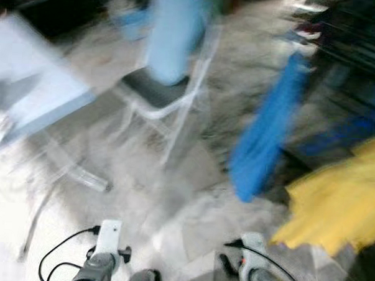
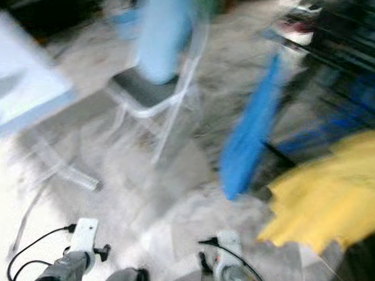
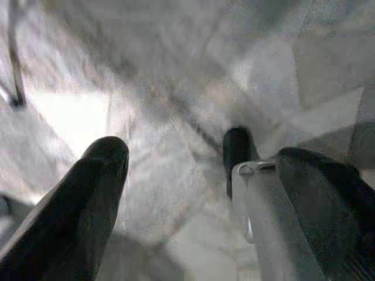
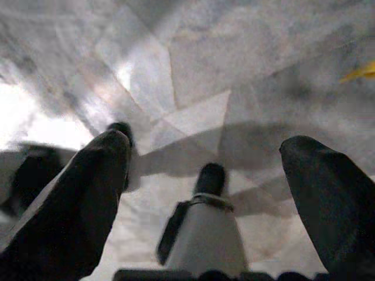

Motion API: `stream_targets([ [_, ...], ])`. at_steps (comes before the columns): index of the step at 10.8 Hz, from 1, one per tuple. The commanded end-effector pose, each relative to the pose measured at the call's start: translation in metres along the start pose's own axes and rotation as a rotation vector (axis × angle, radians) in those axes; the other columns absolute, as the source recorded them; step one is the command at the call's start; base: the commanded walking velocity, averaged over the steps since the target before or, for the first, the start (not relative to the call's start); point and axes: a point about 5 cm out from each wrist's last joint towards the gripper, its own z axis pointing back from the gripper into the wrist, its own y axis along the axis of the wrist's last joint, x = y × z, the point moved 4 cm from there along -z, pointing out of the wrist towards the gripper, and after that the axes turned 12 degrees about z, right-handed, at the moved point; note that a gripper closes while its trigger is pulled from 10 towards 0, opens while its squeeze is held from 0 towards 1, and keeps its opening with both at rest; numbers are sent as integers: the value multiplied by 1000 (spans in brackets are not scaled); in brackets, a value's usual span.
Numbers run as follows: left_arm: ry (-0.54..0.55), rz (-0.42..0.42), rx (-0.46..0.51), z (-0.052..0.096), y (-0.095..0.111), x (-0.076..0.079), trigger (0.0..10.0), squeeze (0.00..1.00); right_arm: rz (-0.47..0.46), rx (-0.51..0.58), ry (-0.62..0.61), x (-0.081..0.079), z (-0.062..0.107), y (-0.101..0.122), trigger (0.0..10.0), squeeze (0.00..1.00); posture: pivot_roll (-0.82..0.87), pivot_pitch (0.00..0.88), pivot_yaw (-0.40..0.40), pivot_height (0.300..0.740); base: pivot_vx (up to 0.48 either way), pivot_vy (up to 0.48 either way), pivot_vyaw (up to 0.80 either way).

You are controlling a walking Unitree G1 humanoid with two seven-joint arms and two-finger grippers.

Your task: Hang hanger

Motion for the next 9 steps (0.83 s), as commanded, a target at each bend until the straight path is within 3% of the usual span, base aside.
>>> stream_targets([
  [1,20,-18,-25,1,-7,-10,10000,0,-7,-25,28,-13,-1,-8,10000,0,-33,148,34,740,0,0,0],
  [2,16,-36,-27,1,-7,-10,10000,0,-21,-29,23,-14,0,-10,10000,0,-40,154,37,740,0,0,0],
  [9,16,-72,-44,3,-20,-12,10000,0,-7,-26,30,-11,-1,-6,10000,0,-44,156,41,740,0,453,0],
])
